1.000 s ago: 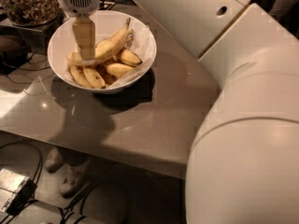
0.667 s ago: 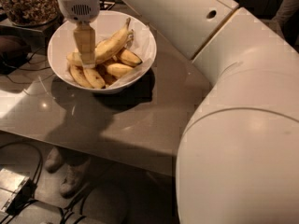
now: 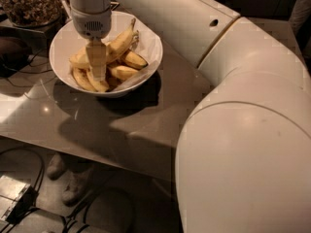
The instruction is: Pick banana from white bowl
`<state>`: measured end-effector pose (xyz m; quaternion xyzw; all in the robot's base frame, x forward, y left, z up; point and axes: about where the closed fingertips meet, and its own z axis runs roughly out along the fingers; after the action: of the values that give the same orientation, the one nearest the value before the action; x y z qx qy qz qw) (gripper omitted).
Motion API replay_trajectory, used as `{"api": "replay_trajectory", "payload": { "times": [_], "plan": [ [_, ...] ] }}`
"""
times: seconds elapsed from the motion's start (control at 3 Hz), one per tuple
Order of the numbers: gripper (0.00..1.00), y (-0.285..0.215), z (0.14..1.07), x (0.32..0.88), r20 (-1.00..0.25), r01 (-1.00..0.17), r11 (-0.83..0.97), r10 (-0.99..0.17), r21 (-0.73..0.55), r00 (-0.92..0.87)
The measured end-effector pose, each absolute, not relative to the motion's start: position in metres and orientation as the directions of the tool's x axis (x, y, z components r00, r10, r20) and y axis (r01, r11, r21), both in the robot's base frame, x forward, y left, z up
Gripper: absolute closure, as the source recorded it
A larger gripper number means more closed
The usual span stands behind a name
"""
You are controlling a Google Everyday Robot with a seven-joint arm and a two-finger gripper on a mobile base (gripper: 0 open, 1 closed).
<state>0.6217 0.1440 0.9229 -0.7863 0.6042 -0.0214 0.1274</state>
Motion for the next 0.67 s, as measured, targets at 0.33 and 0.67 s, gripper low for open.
{"api": "replay_trajectory", "payload": {
  "times": [0.33, 0.67],
  "plan": [
    [0.45, 0.1316, 0.9090, 0.6191, -0.113, -0.952, -0.226, -0.961, -0.207, 0.253],
    [0.69, 0.1316, 0.9133, 0.6193, -0.113, -0.952, -0.226, -0.961, -0.207, 0.252]
  ]
}}
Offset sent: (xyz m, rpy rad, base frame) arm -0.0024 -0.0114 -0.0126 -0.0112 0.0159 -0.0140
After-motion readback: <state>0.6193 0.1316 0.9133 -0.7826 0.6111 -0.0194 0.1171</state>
